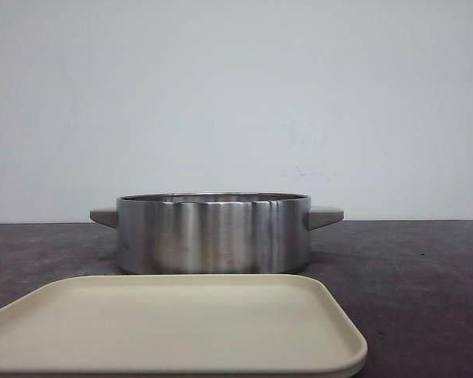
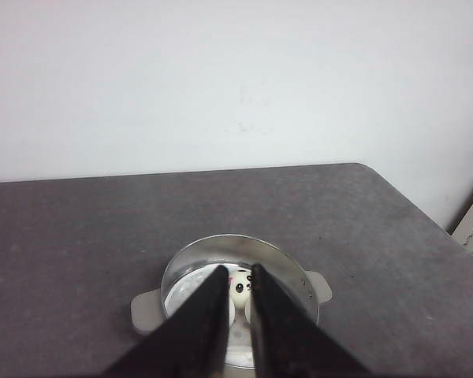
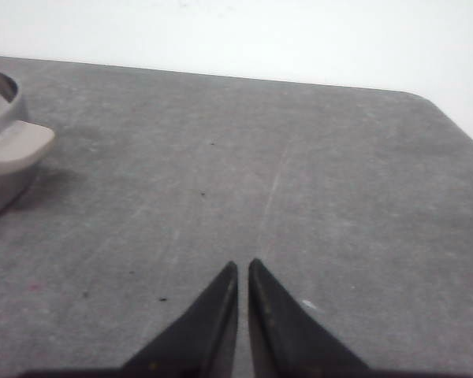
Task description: Steam buns
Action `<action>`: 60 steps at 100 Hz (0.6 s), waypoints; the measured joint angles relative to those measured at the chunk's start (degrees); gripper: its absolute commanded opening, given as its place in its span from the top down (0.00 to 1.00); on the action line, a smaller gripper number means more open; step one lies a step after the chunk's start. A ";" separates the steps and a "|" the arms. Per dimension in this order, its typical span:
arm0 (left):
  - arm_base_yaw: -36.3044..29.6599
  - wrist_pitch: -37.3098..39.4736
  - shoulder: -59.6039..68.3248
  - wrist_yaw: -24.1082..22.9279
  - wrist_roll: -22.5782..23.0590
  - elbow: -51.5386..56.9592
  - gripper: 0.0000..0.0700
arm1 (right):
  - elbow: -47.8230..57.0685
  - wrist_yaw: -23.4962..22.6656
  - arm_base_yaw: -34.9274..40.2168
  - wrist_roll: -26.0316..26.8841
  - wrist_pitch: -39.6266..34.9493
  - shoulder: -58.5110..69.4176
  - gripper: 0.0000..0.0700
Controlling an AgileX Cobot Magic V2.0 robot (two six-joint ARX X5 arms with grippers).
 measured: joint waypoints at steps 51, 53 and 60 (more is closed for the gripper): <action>0.00 0.00 0.00 0.00 0.00 0.00 1.00 | 0.00 0.00 0.00 -0.44 0.02 0.00 0.98; 0.00 0.00 0.00 0.00 0.00 0.00 1.00 | 0.00 0.00 0.00 -0.44 0.02 0.00 0.98; 0.00 0.00 0.00 0.00 0.00 0.00 1.00 | 0.00 0.00 0.00 -0.44 0.02 0.00 0.98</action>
